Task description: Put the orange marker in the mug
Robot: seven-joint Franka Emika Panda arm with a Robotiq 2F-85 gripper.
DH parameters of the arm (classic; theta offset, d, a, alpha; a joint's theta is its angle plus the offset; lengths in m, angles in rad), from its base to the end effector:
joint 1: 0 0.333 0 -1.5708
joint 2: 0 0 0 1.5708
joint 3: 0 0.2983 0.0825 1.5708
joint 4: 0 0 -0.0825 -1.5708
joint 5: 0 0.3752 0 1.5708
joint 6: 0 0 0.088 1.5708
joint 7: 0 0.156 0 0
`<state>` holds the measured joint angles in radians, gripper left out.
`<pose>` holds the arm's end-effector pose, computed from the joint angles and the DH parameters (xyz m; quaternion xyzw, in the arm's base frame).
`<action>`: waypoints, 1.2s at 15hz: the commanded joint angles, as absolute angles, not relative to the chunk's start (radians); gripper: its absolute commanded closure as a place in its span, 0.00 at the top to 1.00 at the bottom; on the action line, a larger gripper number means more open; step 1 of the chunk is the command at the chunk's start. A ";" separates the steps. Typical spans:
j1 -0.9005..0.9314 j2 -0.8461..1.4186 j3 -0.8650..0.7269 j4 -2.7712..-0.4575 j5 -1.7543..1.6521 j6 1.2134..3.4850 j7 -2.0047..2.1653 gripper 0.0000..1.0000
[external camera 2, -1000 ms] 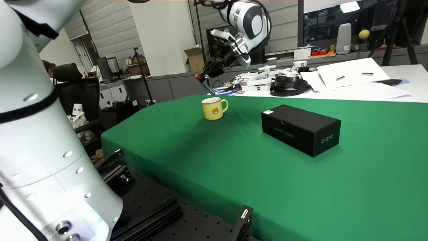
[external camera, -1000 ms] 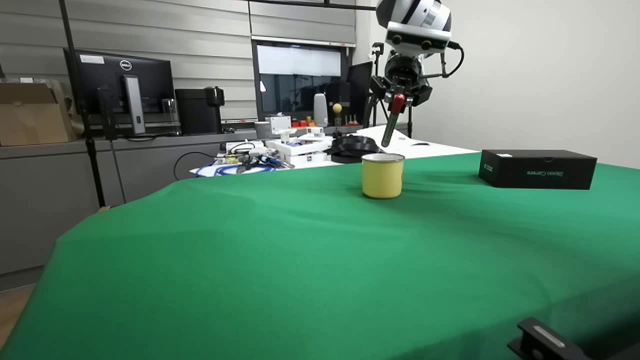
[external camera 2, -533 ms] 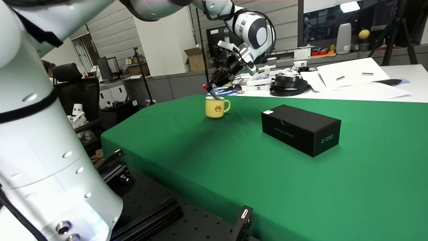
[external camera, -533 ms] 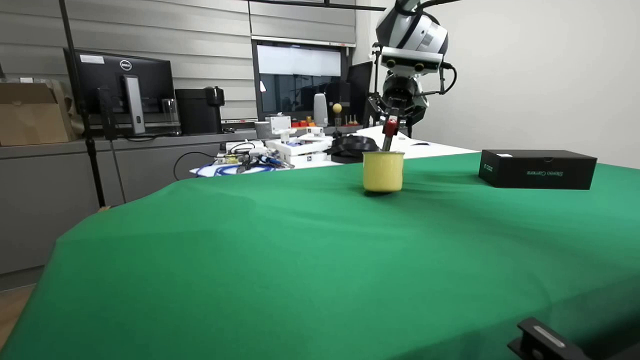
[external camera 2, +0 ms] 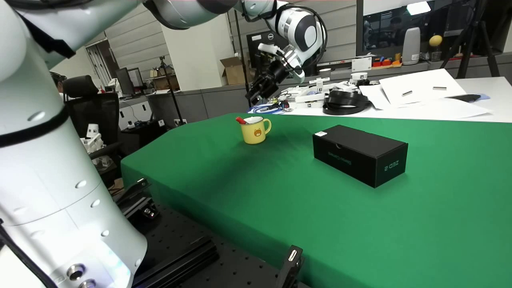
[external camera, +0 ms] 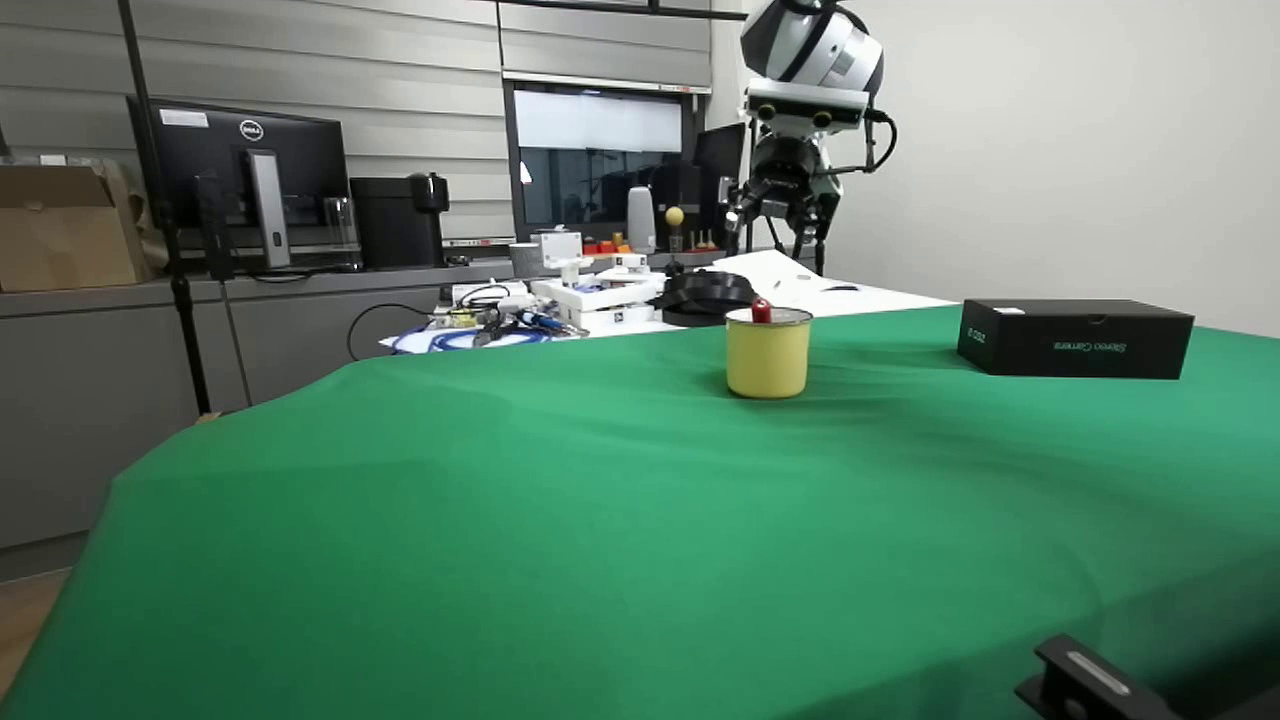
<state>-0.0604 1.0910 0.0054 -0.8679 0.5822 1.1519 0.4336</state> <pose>0.6452 0.0615 0.1881 -0.8552 0.2090 0.4235 0.2138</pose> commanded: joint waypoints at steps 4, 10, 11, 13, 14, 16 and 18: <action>-0.017 0.987 -0.022 -0.869 0.511 1.146 0.457 1.00; 0.067 0.822 -0.093 -1.067 0.371 1.514 0.349 1.00; 0.084 0.785 -0.102 -1.130 0.351 1.598 0.330 1.00; 0.116 0.737 -0.121 -1.223 0.315 1.761 0.304 1.00; 0.111 0.713 -0.090 -1.270 0.256 1.842 0.320 1.00; 0.080 0.784 -0.056 -1.168 0.249 1.801 0.335 1.00; 0.094 0.749 -0.058 -1.239 0.219 1.856 0.335 1.00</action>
